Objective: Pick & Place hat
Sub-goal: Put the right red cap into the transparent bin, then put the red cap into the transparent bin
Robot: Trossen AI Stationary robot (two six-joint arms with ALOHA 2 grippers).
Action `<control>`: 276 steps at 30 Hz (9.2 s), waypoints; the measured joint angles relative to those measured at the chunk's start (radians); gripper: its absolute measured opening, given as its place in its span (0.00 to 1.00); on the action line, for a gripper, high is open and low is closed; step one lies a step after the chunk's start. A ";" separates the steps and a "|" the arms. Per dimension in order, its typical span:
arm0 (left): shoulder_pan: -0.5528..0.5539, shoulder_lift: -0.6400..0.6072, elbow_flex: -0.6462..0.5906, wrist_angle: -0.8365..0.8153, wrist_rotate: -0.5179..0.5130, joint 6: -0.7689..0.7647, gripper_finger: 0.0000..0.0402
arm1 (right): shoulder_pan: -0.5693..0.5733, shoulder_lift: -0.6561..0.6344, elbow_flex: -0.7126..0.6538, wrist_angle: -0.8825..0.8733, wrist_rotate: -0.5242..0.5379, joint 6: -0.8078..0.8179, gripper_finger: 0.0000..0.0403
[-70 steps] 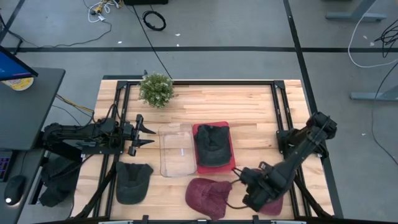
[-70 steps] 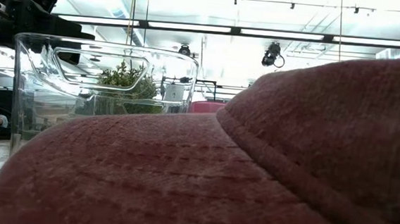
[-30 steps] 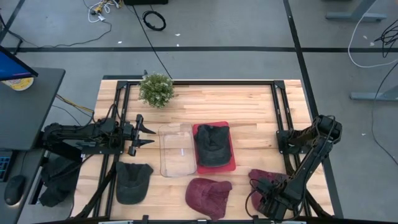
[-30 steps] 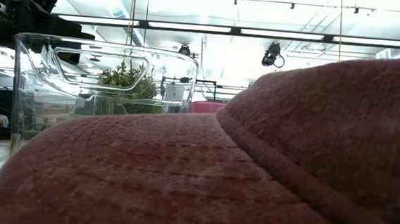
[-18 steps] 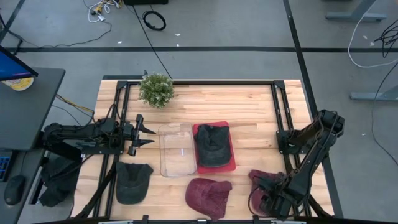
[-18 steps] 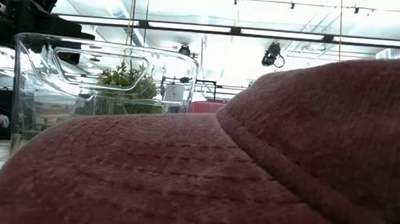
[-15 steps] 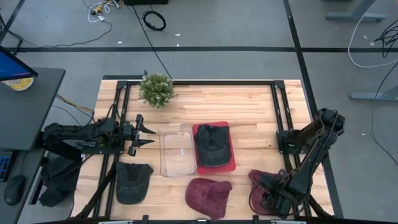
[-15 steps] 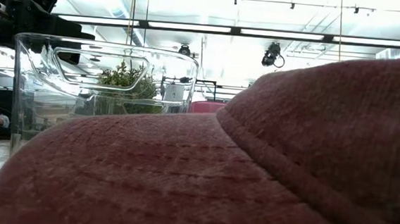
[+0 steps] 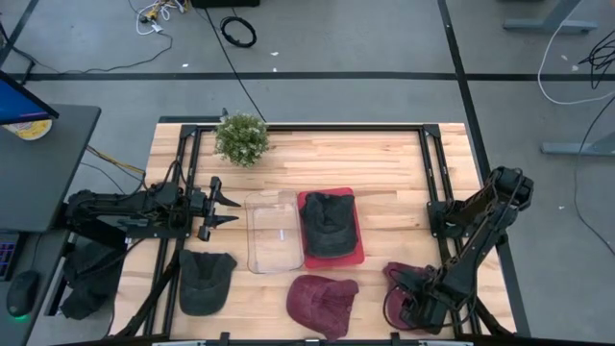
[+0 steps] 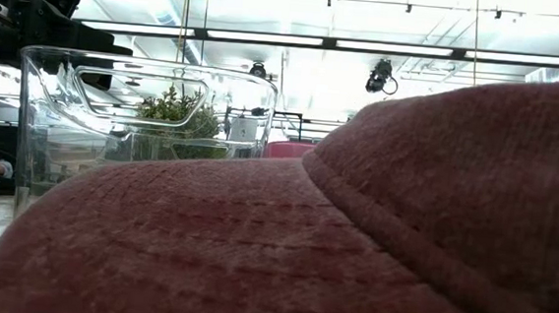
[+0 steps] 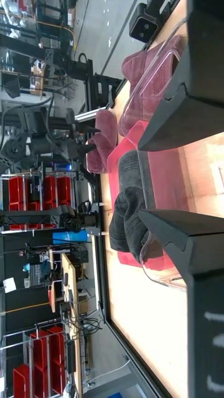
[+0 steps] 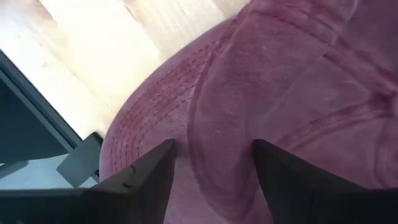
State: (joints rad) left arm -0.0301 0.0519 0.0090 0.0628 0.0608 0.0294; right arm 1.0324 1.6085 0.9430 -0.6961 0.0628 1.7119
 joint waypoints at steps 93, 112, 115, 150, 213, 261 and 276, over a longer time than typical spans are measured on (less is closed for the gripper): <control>0.000 0.000 0.000 -0.008 0.000 0.000 0.42 | -0.878 0.221 0.403 0.630 -0.169 -1.440 0.09; 0.000 0.000 0.000 -0.008 0.000 0.000 0.42 | -0.878 0.226 0.403 0.655 -0.149 -1.444 0.37; 0.000 0.000 0.000 -0.008 0.000 0.000 0.42 | -0.878 0.226 0.403 0.655 -0.111 -1.456 0.37; 0.000 0.000 0.000 -0.008 0.000 0.000 0.42 | -0.878 0.241 0.403 0.568 -0.040 -1.507 0.32; 0.000 0.000 0.000 -0.011 0.000 0.000 0.42 | -0.484 0.397 0.402 0.463 -0.055 -1.693 0.25; 0.000 0.000 0.000 -0.011 0.000 0.000 0.42 | -0.428 0.397 0.484 0.547 0.331 -1.743 0.01; 0.000 0.000 0.000 -0.011 0.000 0.000 0.42 | -0.570 0.397 0.712 0.595 0.589 -1.675 0.00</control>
State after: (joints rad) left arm -0.0301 0.0517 0.0092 0.0517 0.0608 0.0295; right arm 0.4625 2.0056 1.6547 -0.1009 0.6518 0.0365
